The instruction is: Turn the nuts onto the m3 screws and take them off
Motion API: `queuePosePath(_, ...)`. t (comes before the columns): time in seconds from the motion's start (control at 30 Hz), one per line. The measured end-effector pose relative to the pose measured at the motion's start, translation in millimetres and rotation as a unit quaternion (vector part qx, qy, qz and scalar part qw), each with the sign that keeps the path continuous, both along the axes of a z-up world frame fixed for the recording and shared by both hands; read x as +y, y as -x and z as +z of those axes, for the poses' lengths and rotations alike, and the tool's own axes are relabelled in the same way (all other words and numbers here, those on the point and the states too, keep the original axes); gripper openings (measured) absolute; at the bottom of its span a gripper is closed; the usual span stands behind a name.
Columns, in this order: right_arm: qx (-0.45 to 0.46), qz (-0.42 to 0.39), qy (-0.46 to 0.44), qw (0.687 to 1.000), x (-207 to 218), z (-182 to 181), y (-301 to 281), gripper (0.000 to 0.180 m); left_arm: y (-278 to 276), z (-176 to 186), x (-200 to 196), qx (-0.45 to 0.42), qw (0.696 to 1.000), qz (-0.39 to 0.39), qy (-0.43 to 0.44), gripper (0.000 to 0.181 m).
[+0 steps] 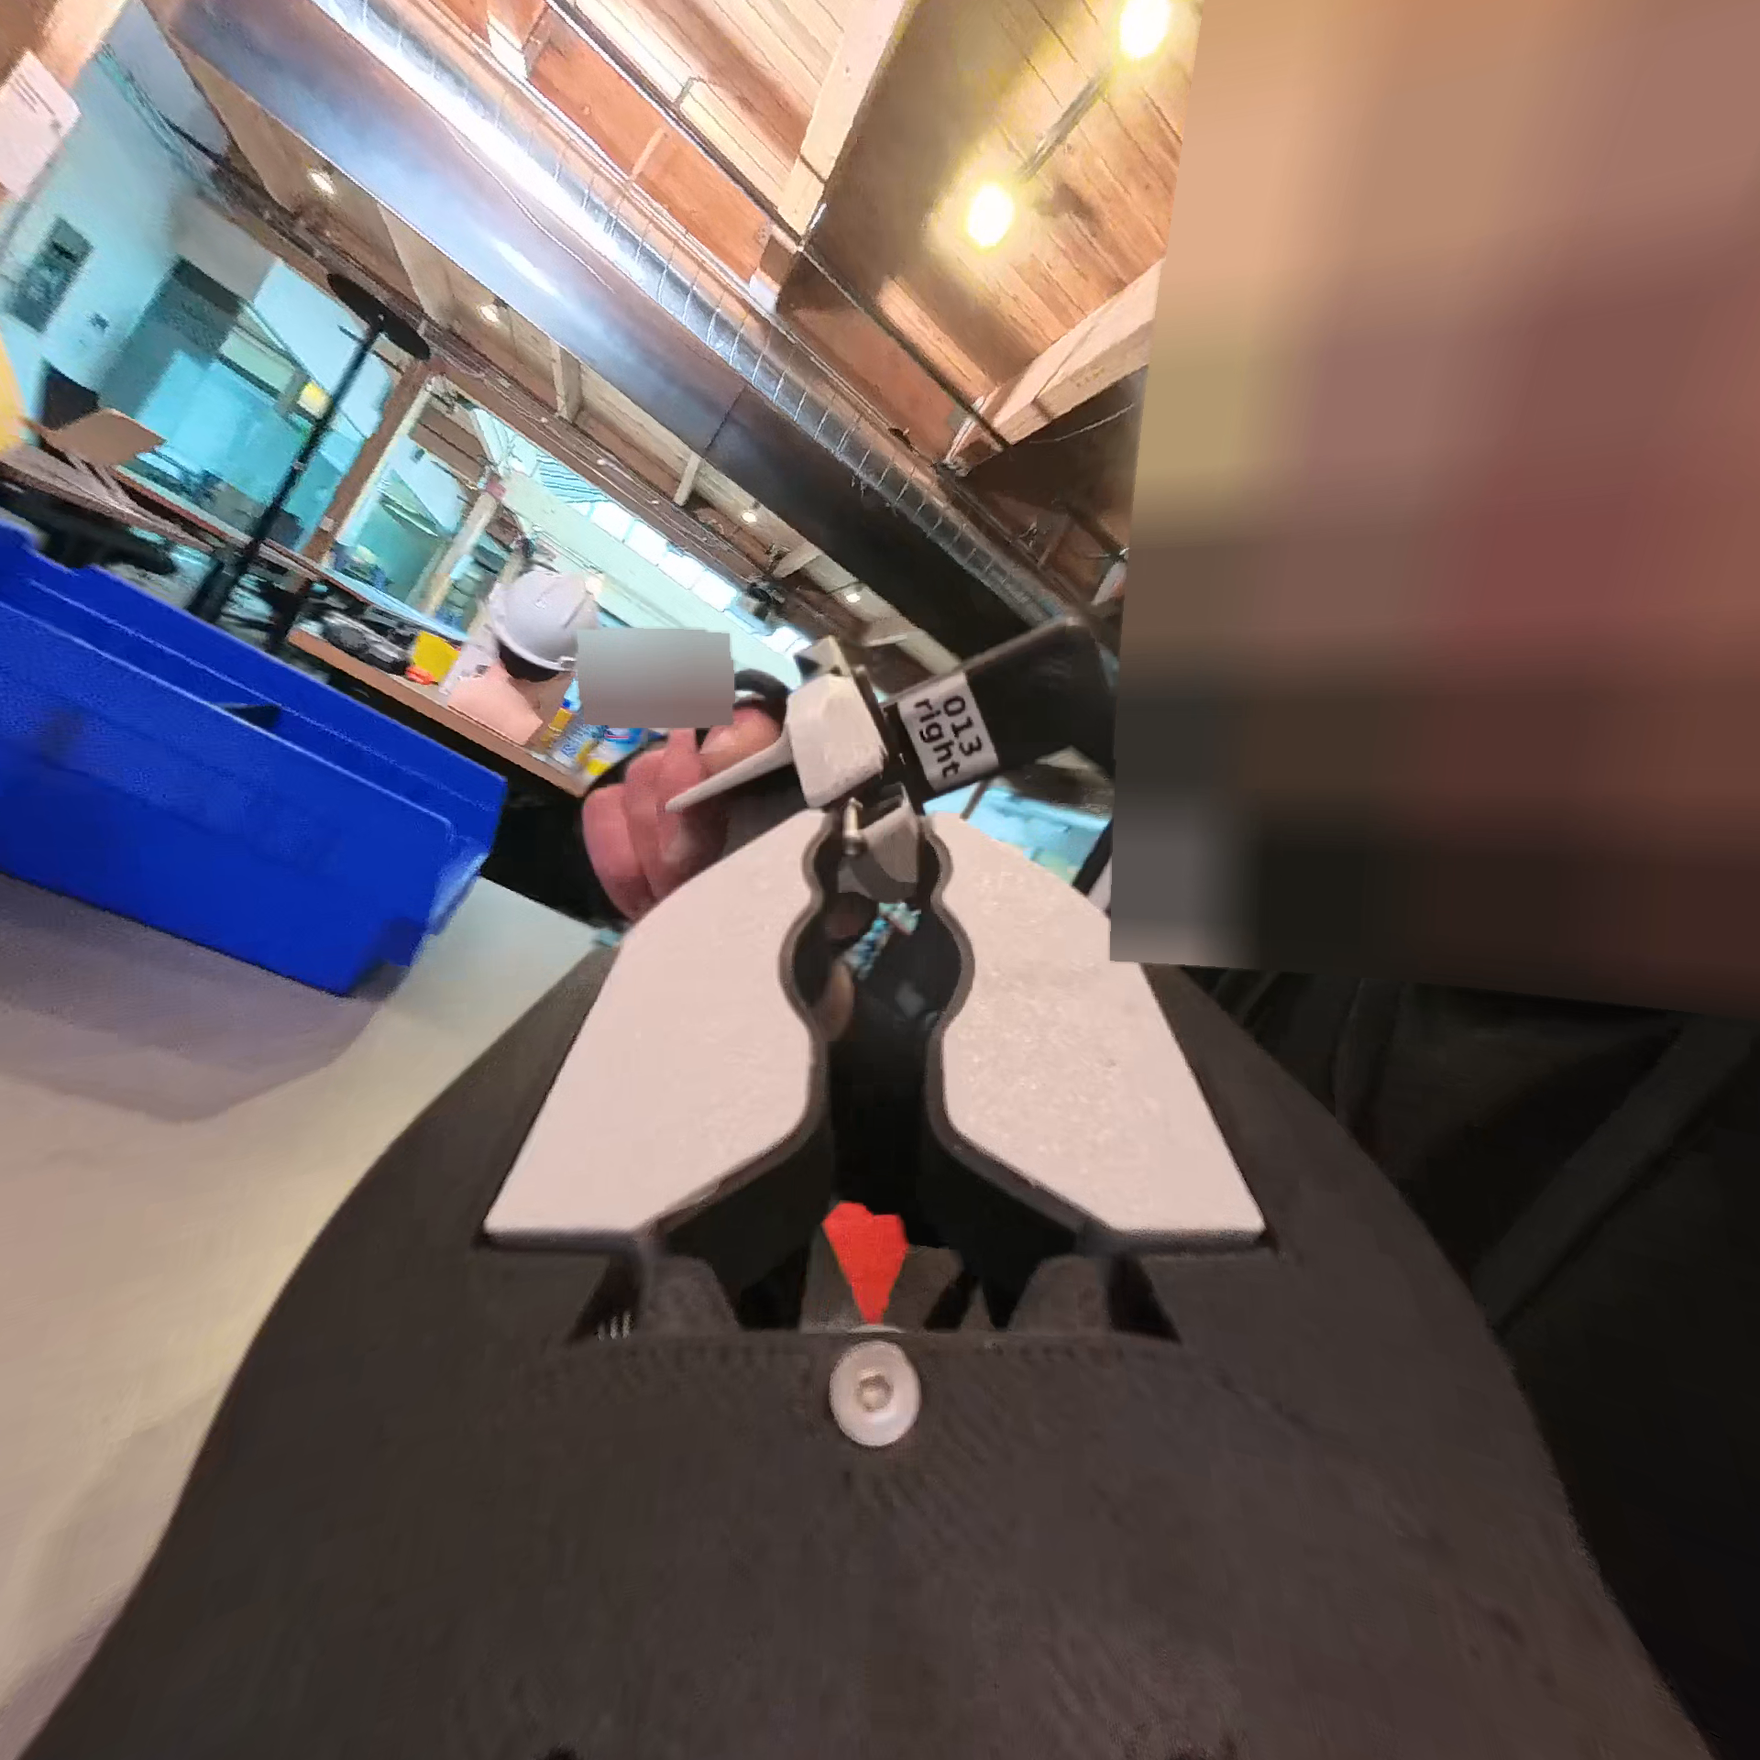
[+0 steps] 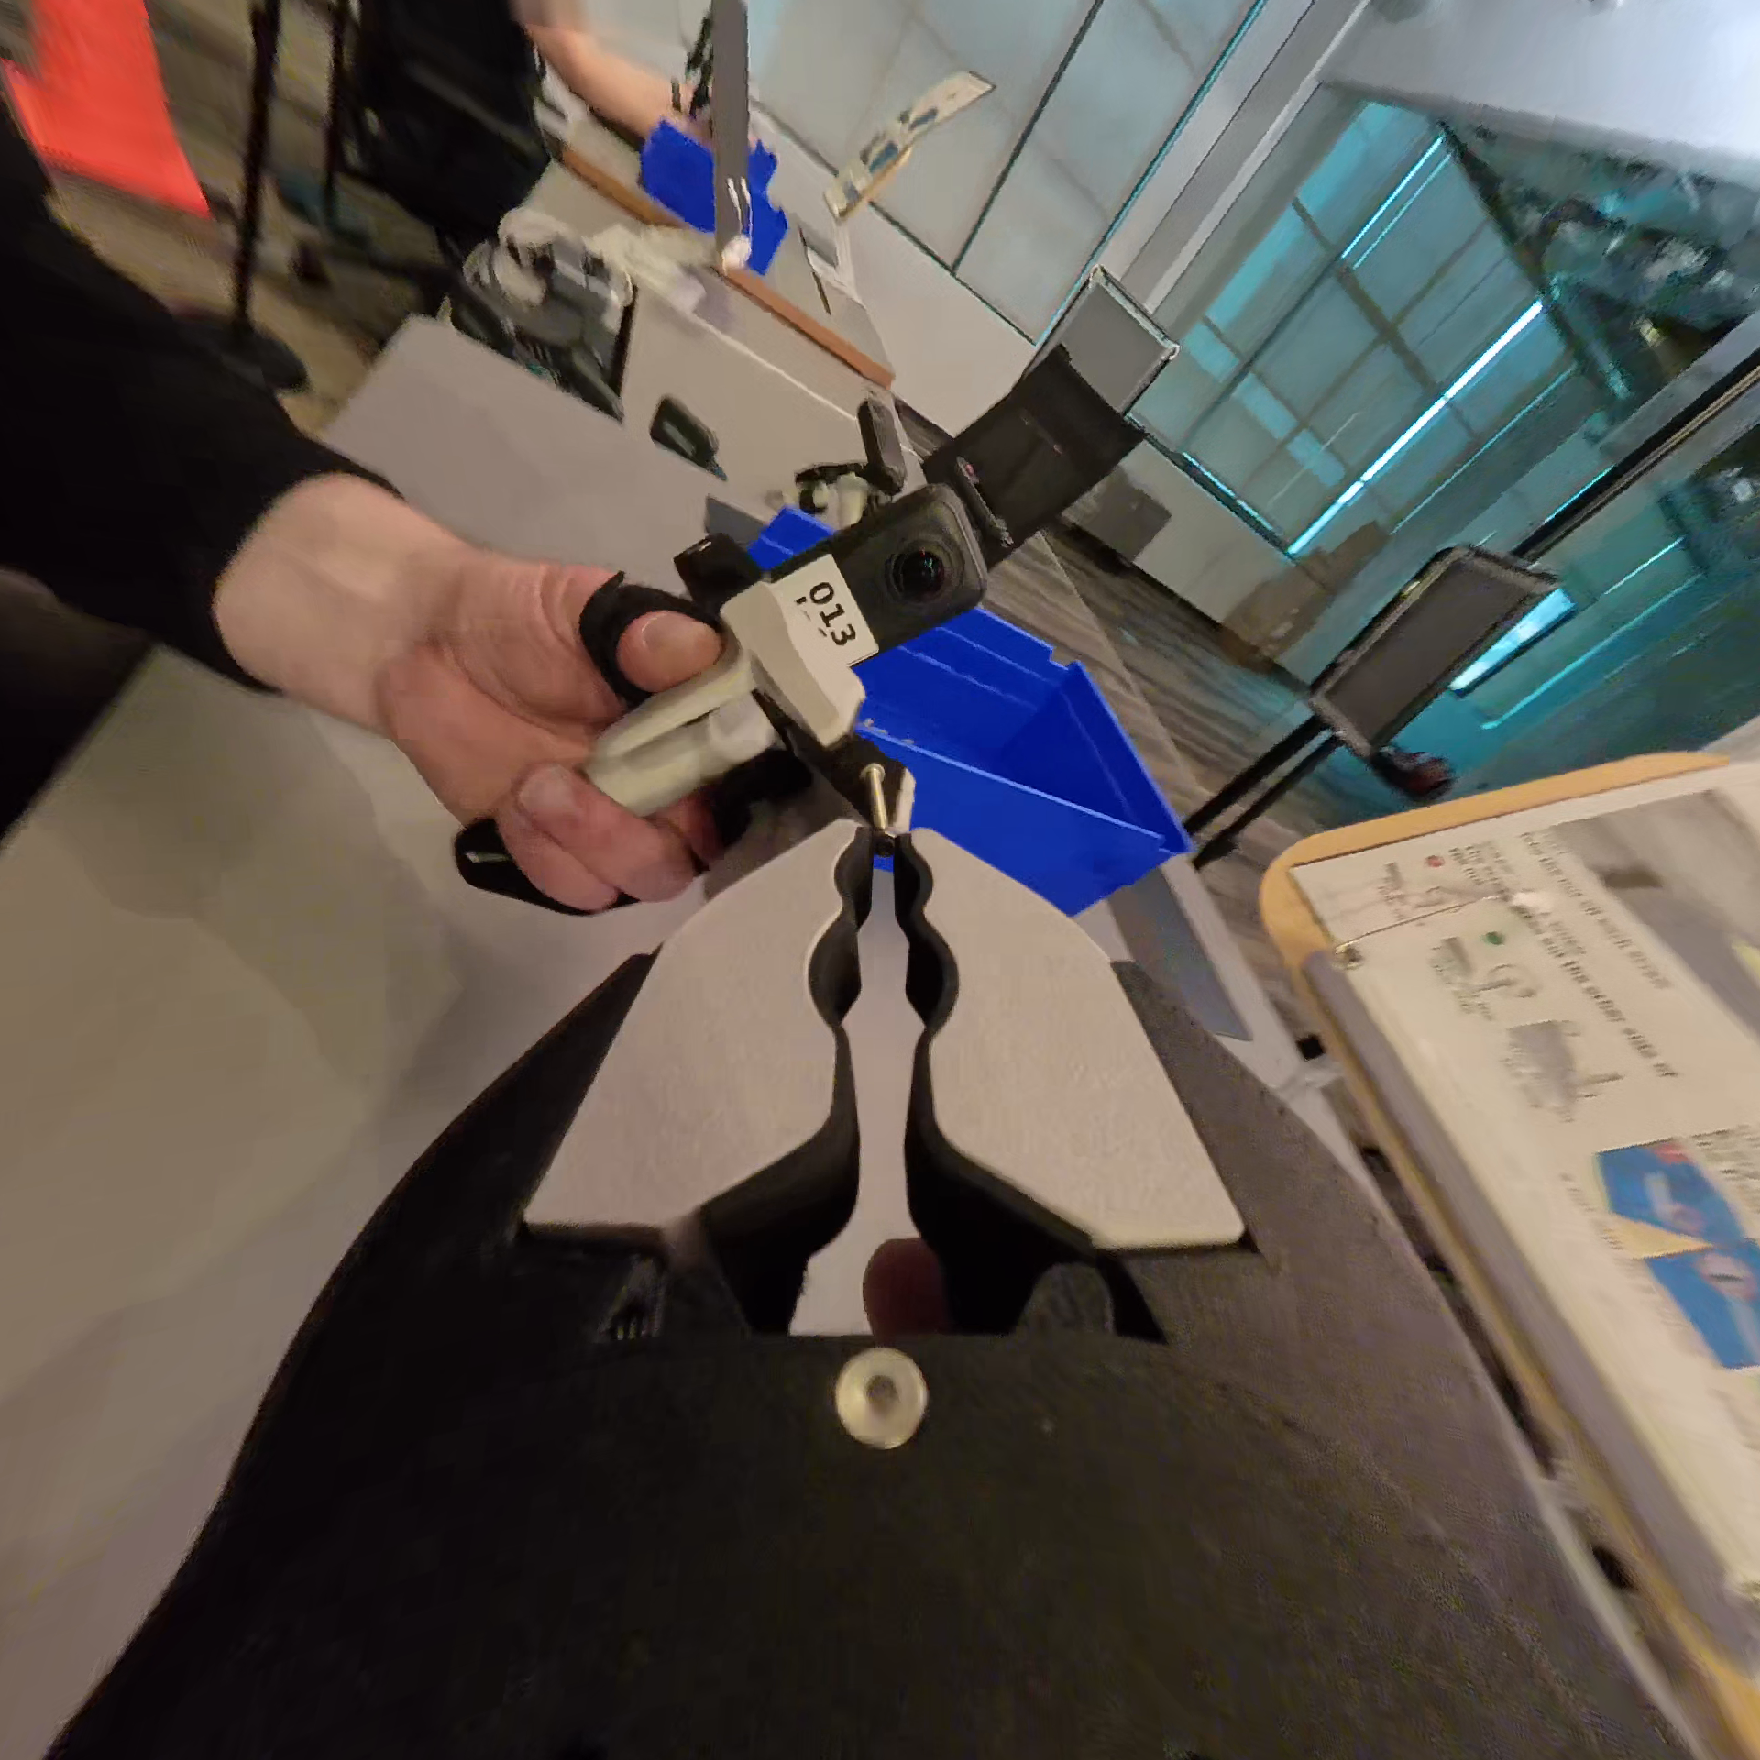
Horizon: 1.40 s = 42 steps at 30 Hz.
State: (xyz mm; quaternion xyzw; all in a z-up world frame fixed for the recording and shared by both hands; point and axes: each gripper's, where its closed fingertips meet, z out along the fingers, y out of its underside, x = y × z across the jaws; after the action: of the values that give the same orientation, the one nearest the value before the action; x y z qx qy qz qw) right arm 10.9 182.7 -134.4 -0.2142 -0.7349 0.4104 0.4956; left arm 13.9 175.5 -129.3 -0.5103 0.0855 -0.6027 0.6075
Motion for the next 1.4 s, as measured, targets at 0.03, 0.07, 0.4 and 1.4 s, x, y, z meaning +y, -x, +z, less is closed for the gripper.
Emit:
queuePosePath(0.03,-0.005,0.008,0.031,0.999,0.7,0.8,-0.3,0.005,0.5,-0.5,1.0,0.024,0.999,0.019,-0.008,0.02)
queuePosePath(0.07,-0.01,0.017,0.065,0.998,1.4,2.0,-1.2,0.005,0.7,-1.1,1.0,0.051,0.998,0.035,-0.016,0.021)
queuePosePath(0.4,-0.053,0.093,0.264,0.958,4.9,1.7,-5.3,0.005,-0.5,-8.0,5.2,0.229,0.962,0.126,-0.077,0.019)
queuePosePath(1.4,-0.067,0.143,0.342,0.926,-3.4,1.0,-6.5,0.005,-8.1,-1.1,3.5,0.303,0.93,0.154,-0.139,0.004)
